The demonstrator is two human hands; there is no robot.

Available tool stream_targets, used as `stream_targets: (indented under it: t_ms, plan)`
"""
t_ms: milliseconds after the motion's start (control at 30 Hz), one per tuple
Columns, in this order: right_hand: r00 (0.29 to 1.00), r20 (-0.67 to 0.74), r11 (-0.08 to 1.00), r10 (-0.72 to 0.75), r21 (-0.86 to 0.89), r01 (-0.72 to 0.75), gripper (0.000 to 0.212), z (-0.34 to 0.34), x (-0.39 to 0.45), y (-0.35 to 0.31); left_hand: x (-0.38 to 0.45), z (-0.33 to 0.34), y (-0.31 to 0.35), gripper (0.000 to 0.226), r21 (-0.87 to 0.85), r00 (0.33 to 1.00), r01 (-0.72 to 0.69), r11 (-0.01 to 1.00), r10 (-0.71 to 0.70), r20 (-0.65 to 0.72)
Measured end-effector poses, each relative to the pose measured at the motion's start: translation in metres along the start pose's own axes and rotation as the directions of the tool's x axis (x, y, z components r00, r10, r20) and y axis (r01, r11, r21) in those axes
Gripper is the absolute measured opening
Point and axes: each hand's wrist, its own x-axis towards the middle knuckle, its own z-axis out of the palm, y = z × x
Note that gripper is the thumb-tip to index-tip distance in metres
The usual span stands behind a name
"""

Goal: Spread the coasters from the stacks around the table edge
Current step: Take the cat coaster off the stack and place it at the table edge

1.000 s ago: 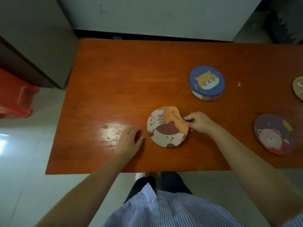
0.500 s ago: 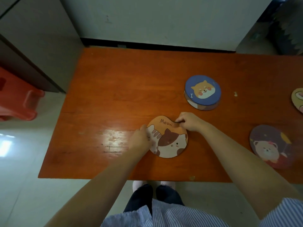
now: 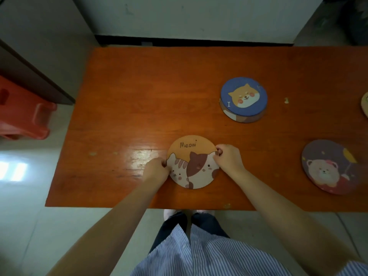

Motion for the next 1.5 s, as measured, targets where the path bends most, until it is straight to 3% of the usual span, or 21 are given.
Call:
stream_targets:
  t_ms: [167,267,633,733,833,967,1067,1133,1233,1500]
  plan:
    - [0.998,-0.045,0.999,0.032,0.040,-0.030,0.026,-0.001,-0.006,0.005,-0.005,0.002,0.003,0.008,-0.037,0.999,-0.018,0.999,0.017,-0.034]
    - [0.998,-0.047,0.998,0.050,0.046,-0.048,0.025,-0.004,-0.007,0.008,-0.008,0.005,0.005,0.003,-0.068,0.999,-0.031,0.997,0.029,-0.024]
    - [0.994,-0.017,0.992,0.106,-0.064,-0.107,0.029,-0.001,-0.010,0.003,-0.013,0.010,0.007,0.016,-0.078,0.995,-0.024,0.997,0.017,-0.098]
    - [0.994,-0.001,0.969,0.113,-0.222,-0.110,0.041,0.000,-0.011,-0.003,-0.015,0.010,0.010,0.016,0.027,0.991,-0.083,0.996,0.085,-0.099]
    - [0.998,0.061,0.919,-0.027,-0.392,0.049,0.070,0.000,-0.010,-0.004,-0.016,0.010,0.010,0.022,0.230,0.972,-0.198,0.953,0.220,-0.075]
    - [0.953,0.178,0.829,-0.246,-0.472,0.302,0.062,-0.001,-0.007,0.000,-0.014,0.007,0.009,0.024,0.338,0.965,-0.236,0.911,0.259,-0.026]
    - [0.949,0.207,0.807,-0.239,-0.500,0.313,0.058,-0.002,-0.004,0.000,-0.009,0.004,0.010,0.027,0.361,0.966,-0.251,0.898,0.255,0.037]
    - [0.951,0.206,0.799,-0.229,-0.519,0.304,0.042,-0.005,-0.001,-0.007,-0.007,-0.002,0.011,0.028,0.383,0.963,-0.265,0.885,0.265,0.054]
    - [0.965,0.171,0.812,-0.199,-0.522,0.260,0.024,-0.004,0.006,-0.030,-0.004,-0.021,0.002,0.030,0.436,0.963,-0.235,0.869,0.268,-0.014]
    - [0.918,0.221,0.812,-0.328,-0.430,0.394,0.032,0.056,0.009,-0.145,0.008,-0.121,-0.108,0.033,0.575,0.984,-0.051,0.816,0.141,-0.113]
